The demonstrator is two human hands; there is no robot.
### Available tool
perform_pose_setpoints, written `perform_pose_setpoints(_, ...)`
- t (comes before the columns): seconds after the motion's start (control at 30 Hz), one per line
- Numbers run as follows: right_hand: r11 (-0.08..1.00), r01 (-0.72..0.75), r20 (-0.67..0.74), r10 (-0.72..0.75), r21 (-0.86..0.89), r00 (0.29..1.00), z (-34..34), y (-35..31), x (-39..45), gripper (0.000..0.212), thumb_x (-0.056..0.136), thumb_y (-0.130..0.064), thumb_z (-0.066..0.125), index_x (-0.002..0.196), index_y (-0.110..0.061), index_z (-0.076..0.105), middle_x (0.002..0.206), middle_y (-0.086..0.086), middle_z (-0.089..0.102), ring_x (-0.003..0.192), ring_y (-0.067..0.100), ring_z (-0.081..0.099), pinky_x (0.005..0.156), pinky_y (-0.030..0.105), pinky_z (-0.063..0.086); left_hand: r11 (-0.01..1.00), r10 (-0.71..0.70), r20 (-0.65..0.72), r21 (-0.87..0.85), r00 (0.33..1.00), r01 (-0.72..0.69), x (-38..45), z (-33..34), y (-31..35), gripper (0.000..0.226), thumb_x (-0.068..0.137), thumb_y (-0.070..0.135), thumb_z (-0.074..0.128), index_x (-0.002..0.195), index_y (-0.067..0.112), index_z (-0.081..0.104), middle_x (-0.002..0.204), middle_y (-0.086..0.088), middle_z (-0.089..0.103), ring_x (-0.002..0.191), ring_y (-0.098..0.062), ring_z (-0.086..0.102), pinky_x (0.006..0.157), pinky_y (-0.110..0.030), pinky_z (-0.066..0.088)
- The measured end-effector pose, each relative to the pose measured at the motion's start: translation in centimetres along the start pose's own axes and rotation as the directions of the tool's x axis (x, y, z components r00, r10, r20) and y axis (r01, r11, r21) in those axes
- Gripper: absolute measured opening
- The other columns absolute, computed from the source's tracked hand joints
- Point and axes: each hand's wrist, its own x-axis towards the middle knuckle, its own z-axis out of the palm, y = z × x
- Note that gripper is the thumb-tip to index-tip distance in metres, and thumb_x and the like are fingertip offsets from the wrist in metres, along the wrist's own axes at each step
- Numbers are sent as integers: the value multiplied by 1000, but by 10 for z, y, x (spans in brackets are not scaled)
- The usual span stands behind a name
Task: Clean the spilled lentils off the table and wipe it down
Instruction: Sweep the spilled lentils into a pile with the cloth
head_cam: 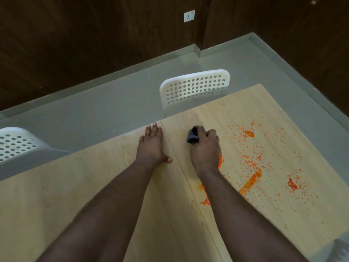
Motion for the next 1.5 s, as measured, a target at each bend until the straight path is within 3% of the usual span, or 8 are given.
perform_pose_setpoints(0.17,972,227,76,-231,58,970,12,-52,18,56,93,-18,62,147,-24,51,129,9,47,116,29,48,85,38,48,1000,0,27,10,1000,-1,9,-2,-1,144,65,50,96,169,16,3,177,-2,-7,163,-24,-6,132,-46,14)
perform_pose_setpoints(0.3,969,245,126,-245,19,961,20,-60,31,48,95,-17,58,143,-24,53,130,9,47,117,29,47,80,36,45,999,1,23,32,1000,-2,13,1,-1,144,64,52,96,169,17,3,177,-2,-6,163,-24,-5,131,-47,15)
perform_pose_setpoints(0.4,990,139,81,-139,8,987,19,-49,37,49,94,-16,60,142,-24,53,129,9,46,114,29,48,75,34,38,999,-13,46,52,999,11,14,0,2,143,67,50,95,169,16,0,177,-2,-10,163,-25,-7,132,-47,13)
perform_pose_setpoints(0.73,966,-254,-11,255,51,967,-15,32,23,57,89,-3,58,143,-19,55,129,15,47,113,36,52,79,38,48,1000,12,14,13,1000,-12,1,2,6,130,73,41,94,168,14,10,177,-3,-1,163,-26,0,130,-48,21)
perform_pose_setpoints(0.9,995,-78,-49,81,69,996,-22,15,-15,60,94,-13,59,153,-22,46,132,13,46,113,30,51,84,35,47,999,50,-26,-3,998,-50,-22,19,15,95,94,29,76,168,17,16,177,-4,4,163,-27,7,128,-46,27)
perform_pose_setpoints(1.1,991,40,122,-55,125,991,-6,-16,-76,58,97,-22,61,152,-25,44,136,9,42,119,28,48,88,31,47,974,127,-75,-180,989,-139,-62,53,12,78,99,29,67,167,23,27,176,-5,9,163,-25,4,132,-48,15)
perform_pose_setpoints(1.37,999,-43,119,44,-12,992,-8,37,-82,67,94,-26,67,156,-27,43,139,6,42,120,27,46,92,36,50,985,113,34,-135,993,-108,-79,62,9,130,75,55,89,169,21,6,175,3,-13,162,-18,-12,131,-40,4)
perform_pose_setpoints(1.5,994,-107,79,108,-14,991,-23,76,-67,66,93,-20,65,155,-27,46,142,9,45,122,29,48,88,37,52,989,91,12,-117,996,-89,-90,65,20,116,85,45,85,169,23,9,176,3,-7,162,-18,-8,131,-40,9)
